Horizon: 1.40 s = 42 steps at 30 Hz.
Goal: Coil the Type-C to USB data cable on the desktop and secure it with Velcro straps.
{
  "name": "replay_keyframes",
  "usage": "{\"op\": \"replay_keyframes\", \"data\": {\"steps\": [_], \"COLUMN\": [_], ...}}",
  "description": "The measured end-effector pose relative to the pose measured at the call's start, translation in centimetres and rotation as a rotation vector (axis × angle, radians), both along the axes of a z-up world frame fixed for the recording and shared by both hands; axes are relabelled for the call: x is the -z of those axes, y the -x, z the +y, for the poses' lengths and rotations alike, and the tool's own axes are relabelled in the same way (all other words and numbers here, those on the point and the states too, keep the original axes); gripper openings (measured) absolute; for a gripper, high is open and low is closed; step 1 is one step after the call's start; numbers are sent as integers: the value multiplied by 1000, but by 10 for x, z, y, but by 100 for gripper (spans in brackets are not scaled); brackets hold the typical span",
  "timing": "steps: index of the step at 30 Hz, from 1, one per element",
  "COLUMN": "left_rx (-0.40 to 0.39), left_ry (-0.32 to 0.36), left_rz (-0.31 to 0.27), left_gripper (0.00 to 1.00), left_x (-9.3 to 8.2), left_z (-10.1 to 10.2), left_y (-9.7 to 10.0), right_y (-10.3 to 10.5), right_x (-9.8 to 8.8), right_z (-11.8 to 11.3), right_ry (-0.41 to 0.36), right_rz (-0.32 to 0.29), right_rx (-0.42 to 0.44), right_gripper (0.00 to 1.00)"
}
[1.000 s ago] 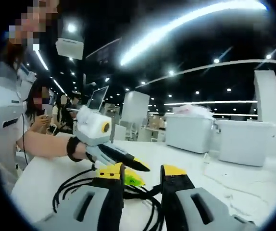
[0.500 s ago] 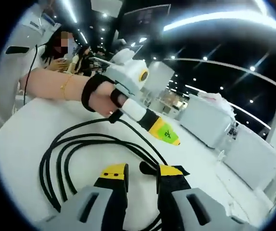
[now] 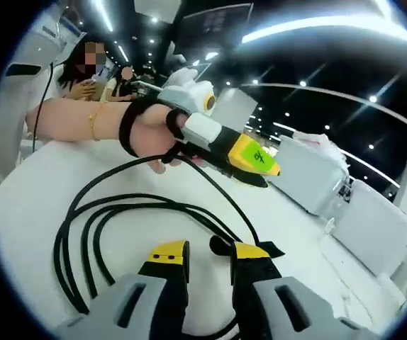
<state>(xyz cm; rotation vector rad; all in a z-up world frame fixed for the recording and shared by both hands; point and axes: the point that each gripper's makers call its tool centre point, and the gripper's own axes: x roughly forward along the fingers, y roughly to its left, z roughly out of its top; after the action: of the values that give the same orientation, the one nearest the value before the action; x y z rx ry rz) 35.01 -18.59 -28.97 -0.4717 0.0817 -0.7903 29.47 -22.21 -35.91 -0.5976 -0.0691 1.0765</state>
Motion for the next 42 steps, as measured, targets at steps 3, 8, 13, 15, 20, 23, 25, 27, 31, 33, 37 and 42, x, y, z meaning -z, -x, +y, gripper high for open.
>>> {"op": "replay_keyframes", "data": {"steps": [3,8,13,15,20,23,25,27,31,33,37,42], "left_rx": [-24,-70,-110,-133,-131,-123,-123,-123,-124,-122,-108,-120], "left_ry": [-26,-48,-227,-282,-346,-366,-392,-431,-525,-535,-547,-596], "left_rz": [-16,-43,-68,-77,-94,-93,-101,-116,-154,-174,-166,-133], "left_gripper": [35,33,33,34,34,34,34,34,34,34,32,29], "left_x": [-3,-7,10,14,20,24,25,27,32,31,40,56], "left_z": [5,15,15,16,15,14,13,13,11,8,4,6], "left_y": [0,-1,-6,-8,-10,-9,-9,-9,-9,-9,-13,-20], "right_y": [0,0,-2,-5,-4,-3,-2,-1,-1,1,-1,-9], "right_x": [4,3,-1,-6,-10,-6,-5,-5,-10,-15,-24,-29], "right_z": [-1,0,2,1,2,2,2,2,1,2,1,3], "right_ry": [20,11,5,3,-6,23,32,37,25,-7,-64,-68], "right_rz": [-6,0,-22,-58,-79,-97,-100,-106,-104,-89,-56,-51], "right_rx": [3,6,10,21,14,11,6,4,1,-2,1,-6], "right_gripper": [22,22,23,20,14,12,10,6,3,2,2,2]}}
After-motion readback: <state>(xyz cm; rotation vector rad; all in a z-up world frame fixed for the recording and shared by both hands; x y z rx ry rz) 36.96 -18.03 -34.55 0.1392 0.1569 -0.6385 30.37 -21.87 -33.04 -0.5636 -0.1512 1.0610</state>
